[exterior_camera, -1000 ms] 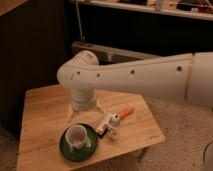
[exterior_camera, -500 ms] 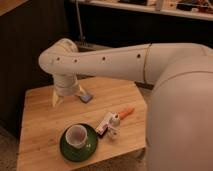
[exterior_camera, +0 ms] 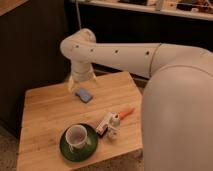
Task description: Move the arm in a circular motion
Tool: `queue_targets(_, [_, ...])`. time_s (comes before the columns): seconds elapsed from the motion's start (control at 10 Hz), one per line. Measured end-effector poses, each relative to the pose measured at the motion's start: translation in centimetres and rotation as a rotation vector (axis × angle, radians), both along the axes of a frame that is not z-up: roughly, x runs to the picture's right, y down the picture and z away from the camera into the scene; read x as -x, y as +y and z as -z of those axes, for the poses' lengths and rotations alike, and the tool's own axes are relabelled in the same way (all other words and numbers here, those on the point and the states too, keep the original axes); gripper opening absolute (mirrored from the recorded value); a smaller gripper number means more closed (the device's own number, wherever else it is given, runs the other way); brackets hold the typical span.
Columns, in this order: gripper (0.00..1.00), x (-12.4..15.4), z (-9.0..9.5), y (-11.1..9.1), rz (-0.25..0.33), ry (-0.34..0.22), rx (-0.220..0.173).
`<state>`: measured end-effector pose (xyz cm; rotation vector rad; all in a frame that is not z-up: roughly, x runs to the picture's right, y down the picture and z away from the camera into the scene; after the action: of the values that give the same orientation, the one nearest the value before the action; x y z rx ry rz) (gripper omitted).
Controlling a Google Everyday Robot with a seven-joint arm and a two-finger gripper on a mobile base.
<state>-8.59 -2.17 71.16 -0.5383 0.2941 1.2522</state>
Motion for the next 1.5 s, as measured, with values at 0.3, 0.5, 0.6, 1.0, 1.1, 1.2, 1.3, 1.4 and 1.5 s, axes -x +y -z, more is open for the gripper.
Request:
queue_targets(0.3, [0.8,-7.8,-0.5,0.3,-0.074,0.08,0.018])
queue_targets(0.5, [0.8,-13.2,0.1,1.2,-0.13,0.139,0.025])
queue_targets(0.6, [0.8,-15.8,0.7,1.7,-0.163,0.173,0.027])
queue_targets(1.0, [0.8,-24.6,3.9,5.1,-0.292,0.297,0.047])
queue_targets(1.1, [0.8,-27.0,4.8,6.6,-0.329,0.331,0.059])
queue_targets(1.2, [0.8,-28.9,5.4,8.4,-0.363,0.355,0.072])
queue_targets(1.3, [0.8,-30.3,5.9,10.0,-0.394,0.368,0.082])
queue_targets(1.4, [0.8,-32.4,6.6,13.3,-0.433,0.388,0.1])
queue_targets(1.5, [0.8,-33.6,7.1,16.0,-0.437,0.38,0.111])
